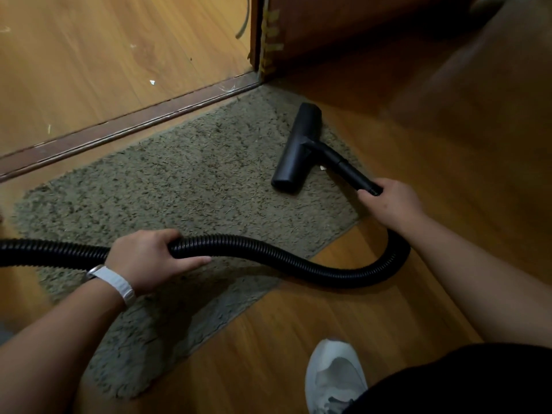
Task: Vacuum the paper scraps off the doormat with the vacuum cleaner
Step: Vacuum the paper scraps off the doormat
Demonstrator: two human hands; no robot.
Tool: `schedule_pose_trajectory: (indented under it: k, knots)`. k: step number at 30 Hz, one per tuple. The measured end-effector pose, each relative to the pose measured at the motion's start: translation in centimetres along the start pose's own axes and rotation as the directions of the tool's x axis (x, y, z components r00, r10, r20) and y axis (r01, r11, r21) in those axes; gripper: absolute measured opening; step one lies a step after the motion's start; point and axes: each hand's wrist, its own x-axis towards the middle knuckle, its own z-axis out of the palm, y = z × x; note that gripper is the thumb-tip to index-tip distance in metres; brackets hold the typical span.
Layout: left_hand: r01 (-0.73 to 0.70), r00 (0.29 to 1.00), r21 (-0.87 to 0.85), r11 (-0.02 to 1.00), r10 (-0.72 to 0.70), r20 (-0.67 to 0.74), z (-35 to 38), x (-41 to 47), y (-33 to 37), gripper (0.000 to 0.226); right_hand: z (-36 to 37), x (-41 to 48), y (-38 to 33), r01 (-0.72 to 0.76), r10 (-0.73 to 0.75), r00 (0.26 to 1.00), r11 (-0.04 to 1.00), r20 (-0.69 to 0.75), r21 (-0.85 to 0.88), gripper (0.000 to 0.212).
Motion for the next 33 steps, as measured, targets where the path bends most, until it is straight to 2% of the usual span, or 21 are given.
schedule_pose_trajectory:
  k: [10, 19, 23, 29, 33]
  knots:
    - [-0.018, 1.0, -0.003, 1.0, 0.018, 0.015, -0.6, -0.8, 1.0, 0.091, 0.0, -2.6, 3.6, -0.104, 0.103, 0.995, 0.99, 0.013, 0.099, 0.022]
    - [-0.027, 0.999, -0.015, 1.0, 0.027, -0.017, 0.2, -0.3, 0.3, 0.076, 0.1, -2.0, 1.5, -0.036, 0.036, 0.999, 0.997, -0.005, 0.064, 0.027]
    - [-0.031, 0.999, -0.005, 1.0, 0.031, -0.025, 0.3, -0.3, 0.3, 0.076, 0.1, -2.4, 1.3, 0.002, 0.0, 1.0, 0.997, -0.026, 0.078, 0.028]
    - [-0.047, 0.998, 0.001, 0.999, 0.047, -0.036, 0.9, -0.7, 0.4, 0.09, -0.4, -4.6, 3.9, -0.091, 0.093, 0.996, 0.989, -0.007, 0.117, 0.032]
    - [-0.072, 0.997, 0.006, 0.997, 0.072, -0.021, 0.5, -1.1, 0.9, 0.087, 0.0, -5.8, 5.3, -0.16, 0.161, 0.987, 0.979, 0.001, 0.125, 0.032]
